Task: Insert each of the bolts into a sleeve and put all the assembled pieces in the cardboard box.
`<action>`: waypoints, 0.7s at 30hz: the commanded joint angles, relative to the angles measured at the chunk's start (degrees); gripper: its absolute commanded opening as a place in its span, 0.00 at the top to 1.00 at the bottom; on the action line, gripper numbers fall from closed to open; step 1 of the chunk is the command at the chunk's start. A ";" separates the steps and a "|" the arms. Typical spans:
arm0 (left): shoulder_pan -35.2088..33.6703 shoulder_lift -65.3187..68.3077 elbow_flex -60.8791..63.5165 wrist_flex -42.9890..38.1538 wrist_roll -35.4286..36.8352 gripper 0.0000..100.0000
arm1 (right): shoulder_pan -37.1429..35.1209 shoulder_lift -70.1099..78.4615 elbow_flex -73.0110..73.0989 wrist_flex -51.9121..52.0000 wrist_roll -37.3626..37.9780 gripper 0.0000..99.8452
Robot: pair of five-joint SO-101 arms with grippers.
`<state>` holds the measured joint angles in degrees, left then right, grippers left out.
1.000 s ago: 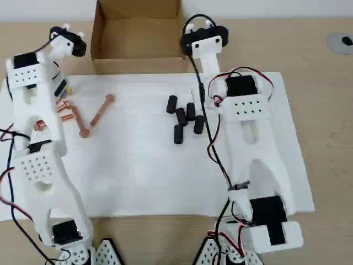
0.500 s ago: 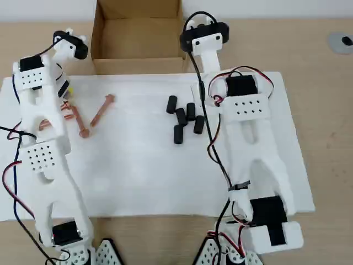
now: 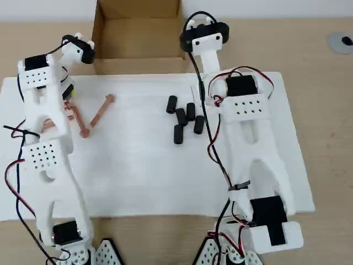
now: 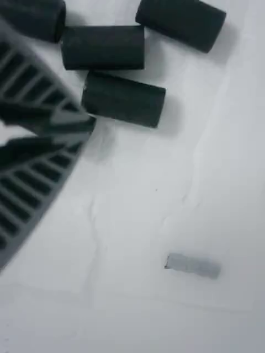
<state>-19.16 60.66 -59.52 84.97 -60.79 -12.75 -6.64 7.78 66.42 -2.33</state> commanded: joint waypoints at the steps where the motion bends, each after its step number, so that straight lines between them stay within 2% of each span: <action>1: -0.09 1.80 0.18 4.66 -0.62 0.99 | 0.48 -0.48 -3.47 -1.05 0.35 0.99; 4: -0.09 1.36 0.09 5.19 0.09 0.99 | 0.48 -0.40 -3.47 -1.05 0.26 0.99; 7: 0.35 1.27 -4.13 6.24 4.04 0.99 | 0.48 -0.57 -3.47 -1.05 0.09 0.99; 13: 2.99 1.27 -29.10 14.95 13.36 0.99 | 0.31 -0.57 -3.47 1.23 0.09 0.99; 15: 3.87 1.19 -37.01 15.65 17.41 0.99 | -0.92 -0.57 -3.47 3.34 0.09 0.99; 21: 4.57 -11.12 -32.53 15.56 32.79 0.99 | -8.04 -0.13 -3.30 9.85 0.09 0.99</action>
<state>-14.77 58.90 -91.08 100.35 -34.77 -17.23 -6.64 7.78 73.89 -2.33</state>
